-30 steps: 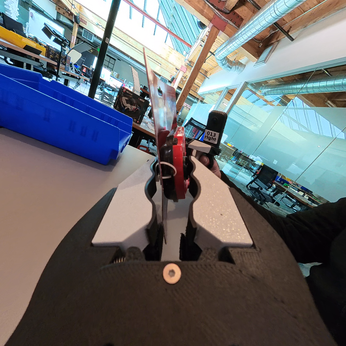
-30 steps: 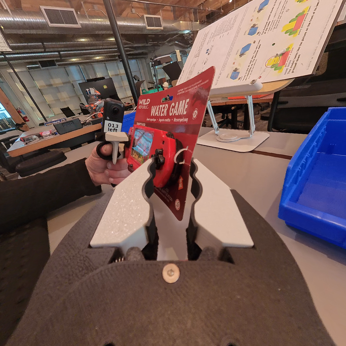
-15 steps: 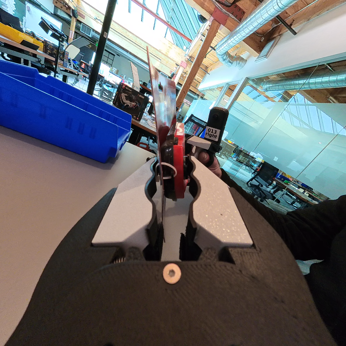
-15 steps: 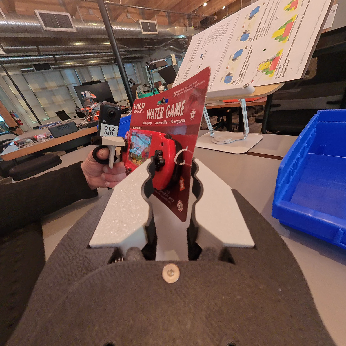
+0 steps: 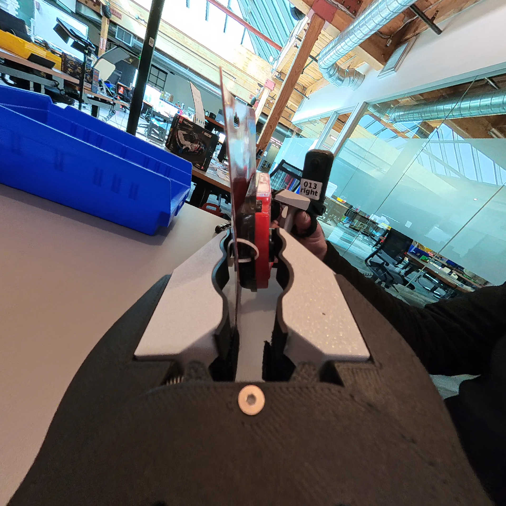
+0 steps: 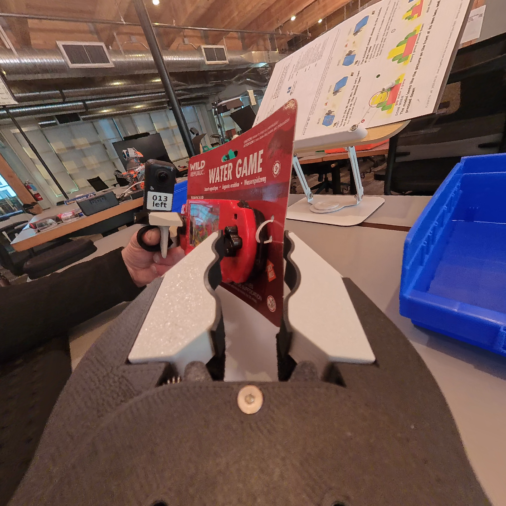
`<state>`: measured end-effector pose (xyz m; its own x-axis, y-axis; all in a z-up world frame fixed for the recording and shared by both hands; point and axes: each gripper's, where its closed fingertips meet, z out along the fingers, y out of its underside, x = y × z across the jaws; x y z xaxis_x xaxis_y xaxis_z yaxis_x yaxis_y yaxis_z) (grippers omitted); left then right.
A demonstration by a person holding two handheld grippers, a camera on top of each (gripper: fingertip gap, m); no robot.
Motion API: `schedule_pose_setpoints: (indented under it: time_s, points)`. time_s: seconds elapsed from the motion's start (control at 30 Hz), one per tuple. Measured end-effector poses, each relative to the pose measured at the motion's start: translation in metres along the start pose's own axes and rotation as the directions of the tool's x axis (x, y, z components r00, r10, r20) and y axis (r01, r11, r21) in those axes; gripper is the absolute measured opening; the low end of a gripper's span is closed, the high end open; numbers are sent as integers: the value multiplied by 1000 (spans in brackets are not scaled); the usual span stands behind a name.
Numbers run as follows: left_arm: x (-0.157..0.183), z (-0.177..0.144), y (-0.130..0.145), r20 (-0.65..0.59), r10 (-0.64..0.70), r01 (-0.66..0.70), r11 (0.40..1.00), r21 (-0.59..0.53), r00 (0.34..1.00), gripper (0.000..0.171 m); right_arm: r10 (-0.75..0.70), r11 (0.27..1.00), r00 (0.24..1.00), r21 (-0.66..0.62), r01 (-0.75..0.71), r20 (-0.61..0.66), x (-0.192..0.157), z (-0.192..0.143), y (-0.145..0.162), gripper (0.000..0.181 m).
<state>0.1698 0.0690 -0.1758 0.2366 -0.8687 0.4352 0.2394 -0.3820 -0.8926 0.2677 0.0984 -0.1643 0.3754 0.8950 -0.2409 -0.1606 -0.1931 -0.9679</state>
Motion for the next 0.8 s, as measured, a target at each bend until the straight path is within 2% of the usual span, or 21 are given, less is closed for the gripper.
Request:
schedule_pose_setpoints:
  time_s: [0.23,0.6,0.8]
  points:
    - [1,4,4,8,19,-19,999,-27,1000,27,45,999,999,7,-45,-18,6,-1,0,35]
    - [2,6,6,15,27,-26,999,-35,1000,27,37,999,998,-11,-38,-49,9,-1,3,31]
    - [2,4,2,10,28,-28,999,-17,1000,27,37,999,999,13,-37,2,3,-2,-1,35]
